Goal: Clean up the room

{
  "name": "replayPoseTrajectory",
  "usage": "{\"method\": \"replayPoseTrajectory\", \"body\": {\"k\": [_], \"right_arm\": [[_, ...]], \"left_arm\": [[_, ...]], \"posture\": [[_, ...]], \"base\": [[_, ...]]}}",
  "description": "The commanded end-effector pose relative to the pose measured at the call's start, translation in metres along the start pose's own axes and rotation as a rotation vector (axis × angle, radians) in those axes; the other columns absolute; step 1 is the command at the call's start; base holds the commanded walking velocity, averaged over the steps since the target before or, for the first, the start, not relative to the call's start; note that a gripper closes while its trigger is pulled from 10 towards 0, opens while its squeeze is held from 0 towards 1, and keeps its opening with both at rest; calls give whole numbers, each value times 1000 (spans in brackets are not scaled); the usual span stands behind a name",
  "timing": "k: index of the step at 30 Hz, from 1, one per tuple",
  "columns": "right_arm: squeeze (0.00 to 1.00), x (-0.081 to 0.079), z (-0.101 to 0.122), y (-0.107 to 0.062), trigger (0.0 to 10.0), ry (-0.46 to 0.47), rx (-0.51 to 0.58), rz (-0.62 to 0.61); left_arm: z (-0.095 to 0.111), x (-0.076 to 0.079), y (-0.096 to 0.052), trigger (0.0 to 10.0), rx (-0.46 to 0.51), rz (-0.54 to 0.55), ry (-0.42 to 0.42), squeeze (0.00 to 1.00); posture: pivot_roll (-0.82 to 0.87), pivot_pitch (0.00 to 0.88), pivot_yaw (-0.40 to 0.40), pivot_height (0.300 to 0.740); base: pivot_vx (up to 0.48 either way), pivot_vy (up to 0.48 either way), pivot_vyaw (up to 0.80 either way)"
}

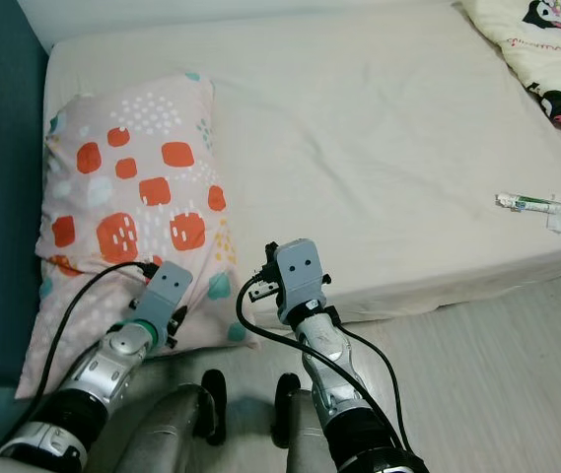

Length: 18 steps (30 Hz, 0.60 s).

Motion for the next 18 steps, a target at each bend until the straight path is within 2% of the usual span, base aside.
{"method": "replayPoseTrajectory", "body": {"k": [1,2,3,4,5,6,7,9,11,12,14,15,16,17,18], "right_arm": [[0,-3,-9,-6,10000,1,-30,5],[0,-3,-9,-6,10000,1,-30,5],[0,-3,-9,-5,10000,1,-29,5],[0,-3,-9,-5,10000,1,-29,5],[0,-2,-8,-5,10000,-1,-30,3],[0,-2,-8,-5,10000,-1,-30,3],[0,0,-9,-5,10000,-3,-30,-1],[0,3,-8,-5,10000,-7,-31,-8],[0,5,-8,-5,10000,-9,-30,-13],[0,5,-8,-5,10000,-9,-30,-13],[0,5,-7,-5,10000,-9,-28,-13],[0,5,-7,-5,10000,-11,-27,-12],[0,5,-7,-5,10000,-11,-27,-12],[0,5,-6,-6,10000,-11,-20,-9],[0,5,-6,-6,10000,-11,-20,-9]], "left_arm": [[-17,16,-3,10000,-54,-75,-19,0],[-17,16,-3,10000,-54,-75,-19,0],[-16,28,-7,10000,-38,-161,-8,0],[-16,28,-7,10000,-38,-161,-8,0],[-17,37,-12,10000,-28,-252,22,0],[-17,37,-12,10000,-28,-252,22,0],[-20,43,-16,10000,-26,-332,79,0],[-26,37,-20,10000,-21,-362,192,0],[-14,12,-17,10000,45,-209,231,0],[-14,12,-17,10000,45,-209,231,0],[13,-12,-20,10000,191,-33,277,0],[27,-20,-25,10000,274,22,249,0],[27,-20,-25,10000,274,22,249,0],[46,-27,-36,10000,385,72,180,0],[46,-27,-36,10000,385,72,180,0]], "posture": [[0,231,76,740],[0,231,76,740],[1,230,78,740],[1,230,78,740],[5,229,79,740],[5,229,79,740],[7,227,80,740],[5,225,82,740],[5,219,80,740],[5,219,80,740],[5,215,79,740],[6,212,78,740],[6,212,78,740],[8,207,76,740],[8,207,76,740]], "base": [[0,0,0],[0,0,0],[0,0,0],[0,0,0],[0,0,0],[0,0,0],[0,0,0],[0,0,0],[0,0,0],[0,0,0],[0,0,0],[0,0,0],[0,0,0],[0,0,0],[0,0,0]]}}
Point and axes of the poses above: a point about 5 cm out from each wrist's last joint towards the gripper, its own y axis pointing out of the wrist towards the gripper, its own z axis along the axis of the wrist's last joint, x = y × z, the point moved 2 cm from there along y, pointing out of the wrist towards the gripper, and after that the axes turned 4 degrees about y, right-handed, at the moved point
